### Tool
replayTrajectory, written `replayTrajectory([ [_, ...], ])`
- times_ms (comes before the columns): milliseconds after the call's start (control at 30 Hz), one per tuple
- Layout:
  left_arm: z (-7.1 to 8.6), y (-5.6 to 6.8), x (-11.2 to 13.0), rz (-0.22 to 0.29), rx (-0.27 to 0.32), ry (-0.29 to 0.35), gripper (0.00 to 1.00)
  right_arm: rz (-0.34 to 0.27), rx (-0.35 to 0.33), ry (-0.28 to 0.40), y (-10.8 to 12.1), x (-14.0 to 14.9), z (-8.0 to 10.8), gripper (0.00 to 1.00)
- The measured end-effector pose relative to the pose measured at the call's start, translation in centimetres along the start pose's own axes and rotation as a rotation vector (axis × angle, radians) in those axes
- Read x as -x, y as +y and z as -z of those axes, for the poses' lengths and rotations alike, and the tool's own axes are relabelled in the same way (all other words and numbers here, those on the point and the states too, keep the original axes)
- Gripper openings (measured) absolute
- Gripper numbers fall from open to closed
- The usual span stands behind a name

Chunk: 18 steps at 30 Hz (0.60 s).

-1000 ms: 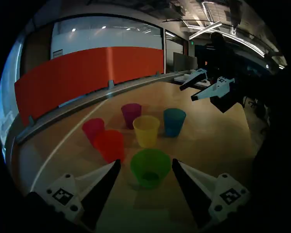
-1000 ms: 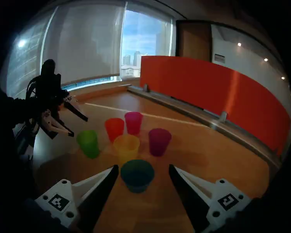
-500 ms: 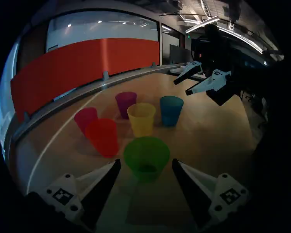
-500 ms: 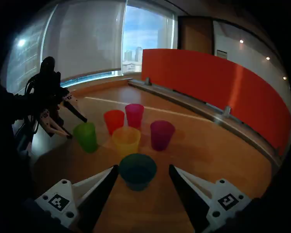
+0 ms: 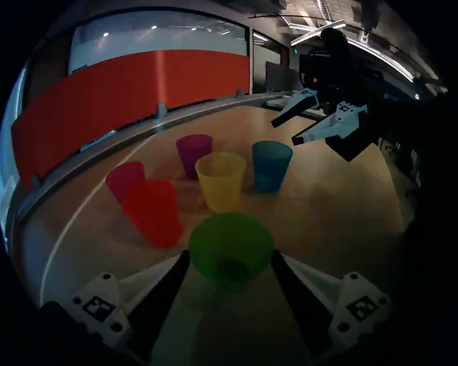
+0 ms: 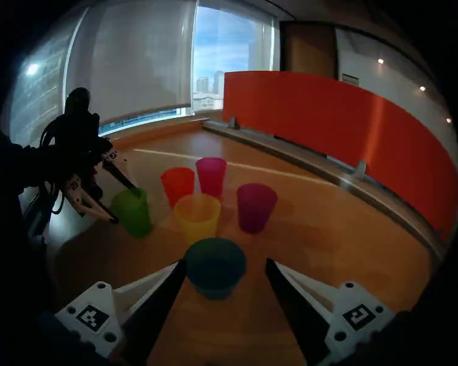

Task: Pour water

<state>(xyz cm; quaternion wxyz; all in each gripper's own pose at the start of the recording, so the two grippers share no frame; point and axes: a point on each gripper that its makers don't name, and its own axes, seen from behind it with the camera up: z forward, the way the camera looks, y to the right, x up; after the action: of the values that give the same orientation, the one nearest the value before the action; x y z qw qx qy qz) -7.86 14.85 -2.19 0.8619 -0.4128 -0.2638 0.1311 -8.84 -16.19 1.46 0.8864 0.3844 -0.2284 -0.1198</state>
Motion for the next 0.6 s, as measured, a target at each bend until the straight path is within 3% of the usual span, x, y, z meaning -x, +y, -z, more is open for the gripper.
replayTrajectory([
  [400,-1.1,-0.3,-0.3,0.005,0.000,-0.006,0.98,-0.015,-0.002,-0.001,0.4,0.3,-0.2,1.00],
  [467,-1.1,-0.4,-0.3,0.010,-0.002,-0.004,0.91,-0.015,-0.003,-0.001,0.5,0.3,-0.3,1.00],
  [600,-1.2,-0.4,-0.3,0.011,-0.006,-0.007,0.87,-0.016,-0.005,-0.002,0.5,0.3,-0.3,1.00],
])
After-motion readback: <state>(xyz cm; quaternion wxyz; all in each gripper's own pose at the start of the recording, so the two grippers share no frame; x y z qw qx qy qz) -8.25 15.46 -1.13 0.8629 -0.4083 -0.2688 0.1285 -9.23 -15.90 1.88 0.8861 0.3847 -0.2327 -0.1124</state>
